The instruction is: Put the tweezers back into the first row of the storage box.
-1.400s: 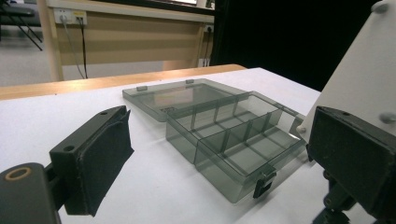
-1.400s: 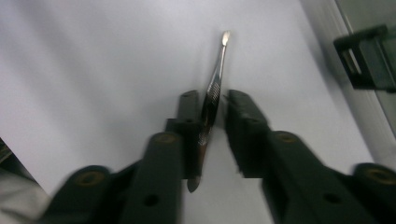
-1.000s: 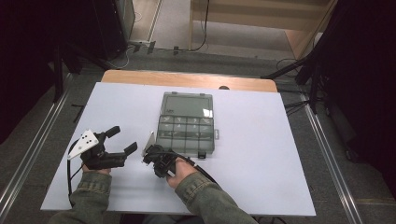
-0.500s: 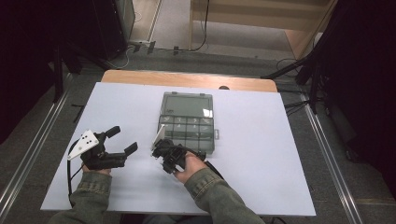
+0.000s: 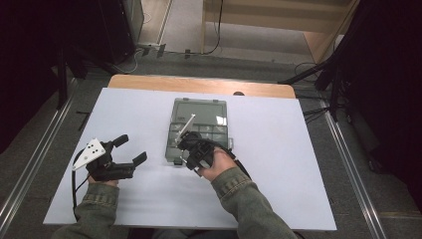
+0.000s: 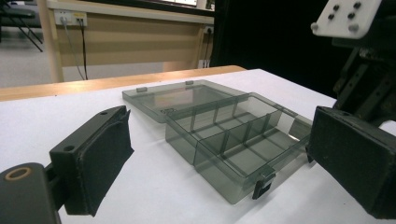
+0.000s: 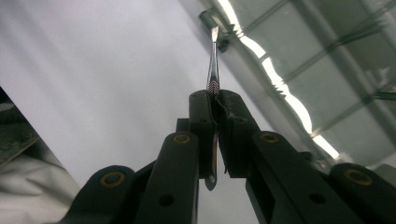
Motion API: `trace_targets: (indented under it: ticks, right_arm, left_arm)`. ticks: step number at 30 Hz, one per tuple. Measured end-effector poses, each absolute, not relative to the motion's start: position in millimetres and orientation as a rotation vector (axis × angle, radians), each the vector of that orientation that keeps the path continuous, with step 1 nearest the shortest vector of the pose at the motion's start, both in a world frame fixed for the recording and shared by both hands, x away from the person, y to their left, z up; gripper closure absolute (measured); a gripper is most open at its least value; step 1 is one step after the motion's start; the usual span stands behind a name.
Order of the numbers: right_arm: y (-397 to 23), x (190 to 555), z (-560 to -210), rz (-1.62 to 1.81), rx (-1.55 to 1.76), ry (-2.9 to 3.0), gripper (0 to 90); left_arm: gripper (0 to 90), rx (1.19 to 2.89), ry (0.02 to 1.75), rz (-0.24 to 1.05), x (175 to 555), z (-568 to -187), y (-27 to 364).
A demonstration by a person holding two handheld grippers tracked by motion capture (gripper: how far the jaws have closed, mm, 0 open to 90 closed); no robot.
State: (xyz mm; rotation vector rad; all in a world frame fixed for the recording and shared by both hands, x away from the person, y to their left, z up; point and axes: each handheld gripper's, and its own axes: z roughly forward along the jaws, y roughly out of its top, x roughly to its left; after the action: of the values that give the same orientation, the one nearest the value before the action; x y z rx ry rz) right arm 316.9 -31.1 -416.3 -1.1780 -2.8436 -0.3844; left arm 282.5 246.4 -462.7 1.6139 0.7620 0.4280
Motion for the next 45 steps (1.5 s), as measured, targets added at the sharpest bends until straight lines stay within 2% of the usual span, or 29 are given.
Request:
trace_targets:
  ticks: [18, 45]
  right_arm:
    - [-65.0, 346.5, -405.9, -0.447, -1.296, -2.828, 85.8]
    - [-87.0, 385.6, -419.1, -0.486, -1.369, -2.98, 85.6]
  left_arm:
    - [5.8, 1.613, 0.762, 0.427, 282.4, -462.7, 246.3]
    - [5.8, 1.61, 0.763, 0.42, 283.2, -463.0, 246.4]
